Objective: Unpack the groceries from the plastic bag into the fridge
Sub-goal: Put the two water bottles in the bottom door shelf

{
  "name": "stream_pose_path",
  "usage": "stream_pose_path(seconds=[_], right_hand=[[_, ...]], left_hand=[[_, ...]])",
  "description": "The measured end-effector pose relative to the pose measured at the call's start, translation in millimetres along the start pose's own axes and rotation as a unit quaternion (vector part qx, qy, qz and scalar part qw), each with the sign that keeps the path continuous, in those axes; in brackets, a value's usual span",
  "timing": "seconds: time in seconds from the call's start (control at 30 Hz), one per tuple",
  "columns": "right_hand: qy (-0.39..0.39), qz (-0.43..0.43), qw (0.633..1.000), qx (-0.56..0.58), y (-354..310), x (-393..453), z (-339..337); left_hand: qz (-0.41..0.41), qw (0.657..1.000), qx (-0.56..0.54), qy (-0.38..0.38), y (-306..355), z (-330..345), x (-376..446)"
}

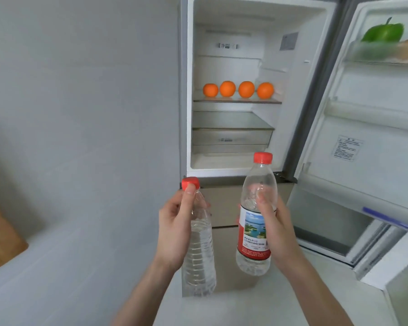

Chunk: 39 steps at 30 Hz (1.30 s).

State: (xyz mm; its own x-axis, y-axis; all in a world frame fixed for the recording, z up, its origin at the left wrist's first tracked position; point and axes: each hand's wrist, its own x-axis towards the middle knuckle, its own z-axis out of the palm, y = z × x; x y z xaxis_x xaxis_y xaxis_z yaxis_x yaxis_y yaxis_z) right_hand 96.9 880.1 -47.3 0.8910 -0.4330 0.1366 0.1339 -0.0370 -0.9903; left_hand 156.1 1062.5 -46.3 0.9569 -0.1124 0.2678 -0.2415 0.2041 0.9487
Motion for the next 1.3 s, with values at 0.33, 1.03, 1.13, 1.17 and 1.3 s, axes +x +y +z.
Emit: stream_pose_path(seconds=[0.33, 1.03, 1.13, 1.17, 1.3], right_hand=[[0.073, -0.032, 0.997, 0.000, 8.2, 110.4, -69.2], [0.272, -0.034, 0.961, -0.025, 21.9, 210.3, -216.7], [0.310, -0.049, 0.949, -0.025, 19.8, 218.2, -224.8], [0.319, -0.052, 0.946, -0.023, 19.4, 221.0, -227.2], [0.343, -0.069, 0.936, -0.027, 18.6, 227.7, -235.8]], left_hand=[[0.016, 0.998, -0.001, -0.065, -27.5, 110.1, 107.3], [-0.023, 0.971, -0.044, -0.236, -93.5, 320.0, 209.3], [-0.020, 0.966, -0.040, -0.256, -96.9, 337.6, 219.5], [-0.016, 0.964, -0.028, -0.263, -99.2, 342.2, 222.5], [-0.038, 0.944, 0.011, -0.329, -111.3, 357.5, 231.7]])
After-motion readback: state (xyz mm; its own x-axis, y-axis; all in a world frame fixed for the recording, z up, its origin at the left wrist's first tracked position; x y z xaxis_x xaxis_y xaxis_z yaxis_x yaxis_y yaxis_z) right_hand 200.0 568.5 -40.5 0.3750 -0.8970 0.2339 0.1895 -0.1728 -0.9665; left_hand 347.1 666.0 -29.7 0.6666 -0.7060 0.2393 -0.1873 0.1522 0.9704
